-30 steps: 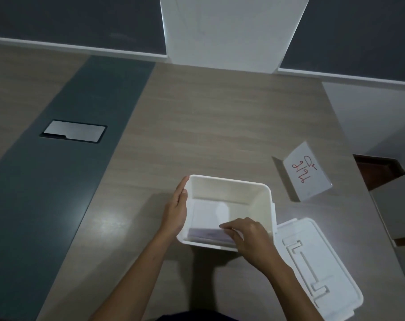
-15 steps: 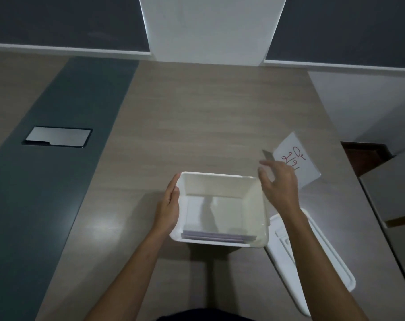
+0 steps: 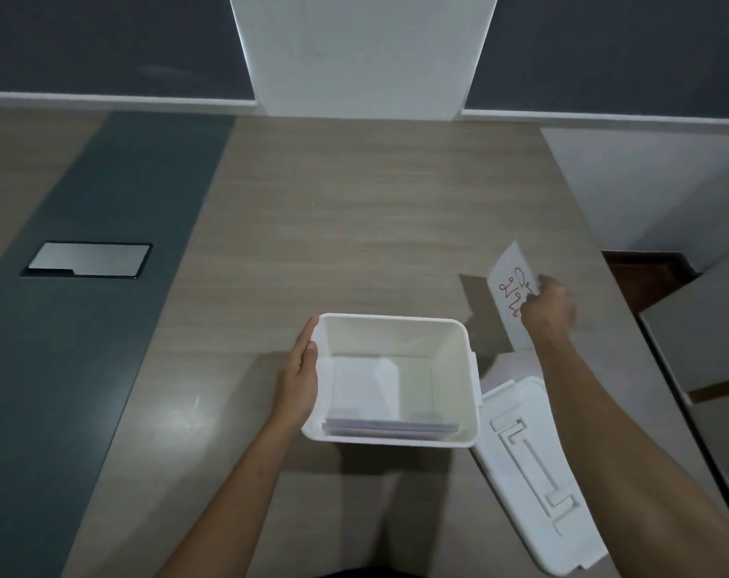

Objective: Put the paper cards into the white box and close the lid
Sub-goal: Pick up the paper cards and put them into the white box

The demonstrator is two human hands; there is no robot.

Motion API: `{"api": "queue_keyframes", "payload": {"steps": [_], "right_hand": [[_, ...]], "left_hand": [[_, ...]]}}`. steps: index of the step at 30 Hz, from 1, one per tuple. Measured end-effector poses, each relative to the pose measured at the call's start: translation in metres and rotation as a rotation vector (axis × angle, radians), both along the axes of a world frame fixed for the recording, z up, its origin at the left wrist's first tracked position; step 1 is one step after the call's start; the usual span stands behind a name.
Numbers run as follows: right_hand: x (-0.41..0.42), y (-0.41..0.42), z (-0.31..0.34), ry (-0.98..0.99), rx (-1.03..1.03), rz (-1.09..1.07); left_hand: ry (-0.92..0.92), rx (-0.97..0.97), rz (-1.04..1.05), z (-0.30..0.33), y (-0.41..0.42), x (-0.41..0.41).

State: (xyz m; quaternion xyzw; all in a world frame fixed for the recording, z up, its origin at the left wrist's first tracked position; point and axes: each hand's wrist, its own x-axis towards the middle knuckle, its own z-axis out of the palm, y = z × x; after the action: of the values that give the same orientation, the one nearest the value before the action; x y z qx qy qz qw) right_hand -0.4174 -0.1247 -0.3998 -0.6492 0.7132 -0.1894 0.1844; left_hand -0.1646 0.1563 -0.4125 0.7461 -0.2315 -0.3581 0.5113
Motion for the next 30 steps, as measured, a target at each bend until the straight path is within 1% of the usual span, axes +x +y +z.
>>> {"api": "queue_keyframes", "payload": {"steps": [2,6,8,11,14,16,18,21,23,25,30], "right_hand": [[0.006,0.005,0.002,-0.042,-0.031,0.018],[0.032,0.026,0.015,-0.204,-0.150,0.063],[0.044,0.039,0.030,-0.324,-0.214,0.096],[0.061,0.064,0.061,-0.513,-0.252,0.148],[0.073,0.096,0.088,-0.612,-0.266,0.287],[0.074,0.115,0.096,-0.593,-0.247,0.428],[0.071,0.131,0.095,-0.528,-0.188,0.559],[0.066,0.146,0.078,-0.370,-0.081,0.711],[0.063,0.152,0.062,-0.246,0.001,0.769],[0.060,0.157,0.046,-0.169,0.098,0.791],[0.045,0.165,0.023,-0.180,0.255,0.842]], "left_hand": [[0.001,0.007,0.005,0.000,0.001,0.001],[0.011,0.001,0.026,-0.001,0.002,0.004],[0.019,0.003,0.023,-0.002,0.002,0.003],[0.022,-0.007,0.033,-0.002,0.001,0.004],[0.025,-0.013,0.058,-0.002,0.001,0.008],[0.016,-0.023,0.055,-0.003,0.001,0.010],[0.014,-0.025,0.048,-0.005,0.001,0.010],[0.033,-0.013,0.052,-0.007,0.000,0.008],[0.032,-0.004,0.038,-0.009,-0.002,0.008],[0.024,-0.003,0.022,-0.010,-0.005,0.009],[0.011,-0.005,-0.011,-0.013,-0.016,-0.001]]}}
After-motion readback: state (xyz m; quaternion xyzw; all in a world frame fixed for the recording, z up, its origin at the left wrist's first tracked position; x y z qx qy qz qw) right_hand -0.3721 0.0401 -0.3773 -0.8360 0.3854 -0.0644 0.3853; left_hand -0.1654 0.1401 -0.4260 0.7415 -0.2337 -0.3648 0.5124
